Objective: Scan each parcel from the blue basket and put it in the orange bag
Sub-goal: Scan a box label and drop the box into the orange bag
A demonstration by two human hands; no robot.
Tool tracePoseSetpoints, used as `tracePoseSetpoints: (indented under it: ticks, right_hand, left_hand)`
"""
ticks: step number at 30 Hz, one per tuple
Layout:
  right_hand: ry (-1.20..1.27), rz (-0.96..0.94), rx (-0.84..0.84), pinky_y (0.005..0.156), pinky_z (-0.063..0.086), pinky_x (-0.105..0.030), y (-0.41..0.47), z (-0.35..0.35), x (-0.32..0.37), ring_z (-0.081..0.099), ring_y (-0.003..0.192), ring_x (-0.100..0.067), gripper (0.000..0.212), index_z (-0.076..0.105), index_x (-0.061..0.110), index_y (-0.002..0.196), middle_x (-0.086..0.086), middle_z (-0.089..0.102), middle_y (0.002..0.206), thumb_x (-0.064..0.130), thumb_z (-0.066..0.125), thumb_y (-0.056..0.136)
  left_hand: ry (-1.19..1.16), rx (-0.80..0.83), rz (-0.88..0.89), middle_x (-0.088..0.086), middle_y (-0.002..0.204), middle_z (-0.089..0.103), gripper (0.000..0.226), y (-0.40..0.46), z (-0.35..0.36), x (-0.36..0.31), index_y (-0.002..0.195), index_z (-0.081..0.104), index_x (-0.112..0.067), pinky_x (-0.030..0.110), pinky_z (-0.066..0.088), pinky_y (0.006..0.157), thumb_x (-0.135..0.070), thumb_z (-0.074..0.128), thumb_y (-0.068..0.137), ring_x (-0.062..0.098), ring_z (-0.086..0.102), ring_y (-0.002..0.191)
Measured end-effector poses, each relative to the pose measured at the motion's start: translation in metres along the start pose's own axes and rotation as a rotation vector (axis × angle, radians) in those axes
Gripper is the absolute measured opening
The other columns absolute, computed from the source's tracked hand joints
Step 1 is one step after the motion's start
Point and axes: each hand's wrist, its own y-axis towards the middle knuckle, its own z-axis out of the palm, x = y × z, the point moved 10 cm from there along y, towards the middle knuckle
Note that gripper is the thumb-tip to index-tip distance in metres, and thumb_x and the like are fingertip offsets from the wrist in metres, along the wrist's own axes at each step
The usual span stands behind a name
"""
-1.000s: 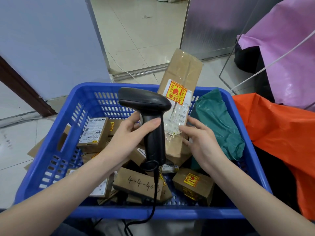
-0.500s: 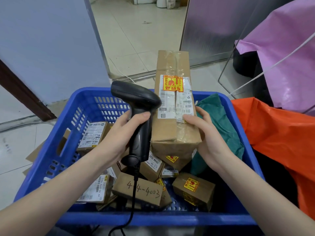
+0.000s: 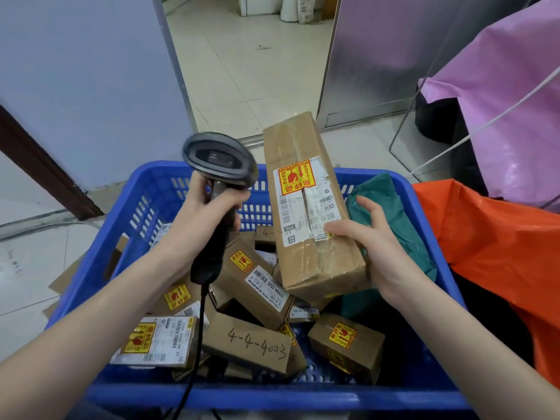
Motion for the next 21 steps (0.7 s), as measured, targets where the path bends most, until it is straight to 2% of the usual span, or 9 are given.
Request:
tracePoseSetpoints:
  ticks: [2,3,7,10,11,14,16,19,21]
  right_hand:
    - [-0.030,0.005,0.007,0.075,0.054,-0.038,0.000,0.000,0.000,0.064,0.099,-0.023,0.083,0.029,0.044,0.138,-0.001,0.057,0.123,0.021,0.077,0.073]
    - [-0.036,0.008,0.008,0.073,0.054,-0.037,-0.001,0.000,0.000,0.064,0.098,-0.023,0.082,0.030,0.044,0.136,-0.001,0.057,0.123,0.020,0.077,0.074]
    - [-0.045,0.009,0.001,0.070,0.053,-0.035,-0.001,0.000,0.002,0.064,0.096,-0.021,0.077,0.033,0.043,0.133,0.001,0.057,0.121,0.019,0.076,0.074]
    - [-0.042,-0.003,-0.021,0.072,0.053,-0.037,-0.001,-0.004,0.006,0.064,0.096,-0.022,0.077,0.035,0.042,0.134,0.001,0.058,0.118,0.018,0.076,0.073]
    - [-0.039,-0.008,-0.026,0.070,0.053,-0.036,-0.001,-0.006,0.009,0.064,0.095,-0.021,0.076,0.035,0.041,0.133,0.002,0.058,0.117,0.018,0.076,0.074]
    - [-0.030,-0.020,-0.039,0.063,0.050,-0.032,-0.001,-0.011,0.015,0.064,0.093,-0.020,0.074,0.036,0.040,0.133,0.003,0.058,0.114,0.018,0.075,0.074]
    - [-0.026,-0.028,-0.051,0.060,0.048,-0.030,-0.001,-0.015,0.019,0.063,0.092,-0.019,0.073,0.036,0.038,0.134,0.003,0.057,0.114,0.018,0.074,0.075]
    - [-0.025,-0.037,-0.068,0.061,0.047,-0.029,0.000,-0.020,0.021,0.063,0.092,-0.017,0.072,0.035,0.036,0.134,0.003,0.058,0.112,0.019,0.074,0.076]
    - [-0.030,-0.039,-0.077,0.062,0.047,-0.029,0.001,-0.022,0.022,0.061,0.091,-0.016,0.072,0.036,0.035,0.135,0.005,0.057,0.108,0.020,0.074,0.076]
  left_hand:
    - [0.034,0.027,0.006,-0.003,0.081,0.061,0.066,0.001,-0.002,-0.002,0.118,0.044,-0.023,0.030,0.053,0.067,-0.043,0.069,0.061,0.014,0.062,0.064]
    - [0.034,0.049,-0.003,-0.002,0.085,0.060,0.068,0.001,-0.001,-0.002,0.118,0.044,-0.023,0.031,0.052,0.067,-0.044,0.068,0.058,0.015,0.063,0.064]
    - [0.046,0.135,-0.067,-0.007,0.071,0.056,0.058,0.005,0.003,0.004,0.103,0.052,-0.019,0.033,0.047,0.075,-0.041,0.068,0.052,0.014,0.059,0.071]
    - [0.144,0.190,-0.085,0.004,0.097,0.065,0.057,0.005,0.005,0.005,0.101,0.058,-0.020,0.036,0.048,0.087,-0.042,0.070,0.050,0.020,0.061,0.096]
    - [0.190,0.181,-0.075,0.002,0.104,0.067,0.057,0.004,0.004,0.003,0.101,0.060,-0.025,0.035,0.048,0.090,-0.046,0.071,0.050,0.018,0.063,0.101]
    - [0.293,0.085,-0.042,-0.010,0.100,0.070,0.055,0.002,-0.004,-0.003,0.099,0.061,-0.035,0.025,0.051,0.078,-0.055,0.076,0.050,0.006,0.067,0.092]
    - [0.325,0.062,-0.024,-0.009,0.097,0.070,0.048,0.002,-0.005,-0.006,0.100,0.058,-0.037,0.022,0.051,0.073,-0.048,0.078,0.058,0.007,0.067,0.089]
    - [0.220,0.086,-0.031,0.003,0.092,0.073,0.036,-0.001,0.001,-0.007,0.106,0.060,-0.021,0.024,0.058,0.064,-0.025,0.076,0.075,0.014,0.072,0.078]
    - [0.231,0.095,-0.024,0.006,0.077,0.071,0.028,-0.002,0.003,-0.009,0.107,0.059,-0.015,0.023,0.057,0.059,-0.017,0.070,0.081,0.016,0.069,0.065]
